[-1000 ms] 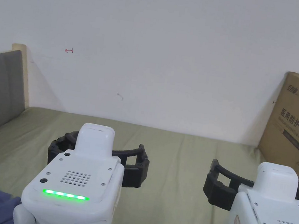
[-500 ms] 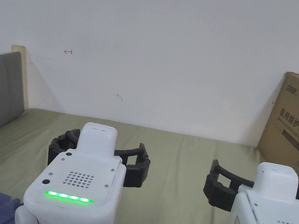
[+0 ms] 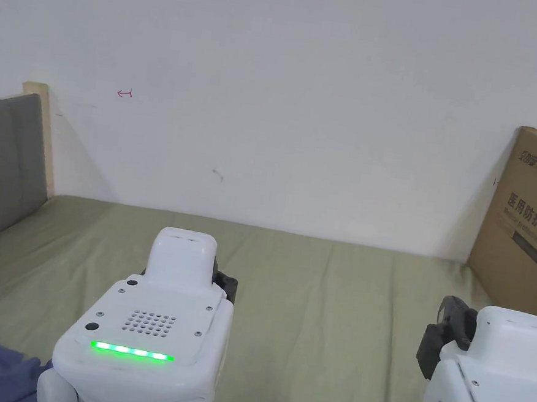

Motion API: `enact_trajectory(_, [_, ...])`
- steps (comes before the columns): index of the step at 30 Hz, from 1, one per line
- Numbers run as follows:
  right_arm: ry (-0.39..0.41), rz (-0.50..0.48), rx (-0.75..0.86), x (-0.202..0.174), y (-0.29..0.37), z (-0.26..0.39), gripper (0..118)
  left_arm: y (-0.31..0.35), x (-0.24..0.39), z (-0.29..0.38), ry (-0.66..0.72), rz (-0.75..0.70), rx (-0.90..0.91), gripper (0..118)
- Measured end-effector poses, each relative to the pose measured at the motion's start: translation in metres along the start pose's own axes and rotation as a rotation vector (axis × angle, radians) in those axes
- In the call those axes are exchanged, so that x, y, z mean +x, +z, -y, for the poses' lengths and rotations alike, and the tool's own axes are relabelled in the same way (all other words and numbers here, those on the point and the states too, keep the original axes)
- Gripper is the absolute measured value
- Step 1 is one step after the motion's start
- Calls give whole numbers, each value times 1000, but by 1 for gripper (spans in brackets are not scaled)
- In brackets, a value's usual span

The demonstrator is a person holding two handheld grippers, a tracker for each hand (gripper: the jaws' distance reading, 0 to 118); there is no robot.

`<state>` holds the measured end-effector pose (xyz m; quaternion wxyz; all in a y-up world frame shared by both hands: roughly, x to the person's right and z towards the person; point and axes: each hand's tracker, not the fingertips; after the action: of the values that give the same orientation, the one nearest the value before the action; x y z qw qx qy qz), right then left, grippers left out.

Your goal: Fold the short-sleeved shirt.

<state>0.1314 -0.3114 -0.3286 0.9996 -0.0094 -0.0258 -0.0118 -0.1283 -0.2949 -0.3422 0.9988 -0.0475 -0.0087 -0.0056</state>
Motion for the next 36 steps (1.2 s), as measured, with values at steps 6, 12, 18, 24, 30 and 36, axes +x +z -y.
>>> enact_trajectory(6, [4,22,-28,-3,-5,6,0,-2,-20,7,10,3,-49,0])
enact_trajectory(12, [27,-189,-105,-98,-29,19,0,44,-122,23,-6,-204,-107,0])
enact_trajectory(18, [59,-558,-96,-229,-18,17,0,122,-240,31,152,-538,-110,0])
enact_trajectory(24, [139,-697,-133,-277,-12,31,0,138,-277,47,214,-637,-155,0])
enact_trajectory(30, [183,-715,-259,-258,-29,42,0,59,-351,84,328,-344,-664,0])
enact_trajectory(36, [188,-700,-403,-238,-51,70,0,-13,-418,193,591,-224,-972,96])
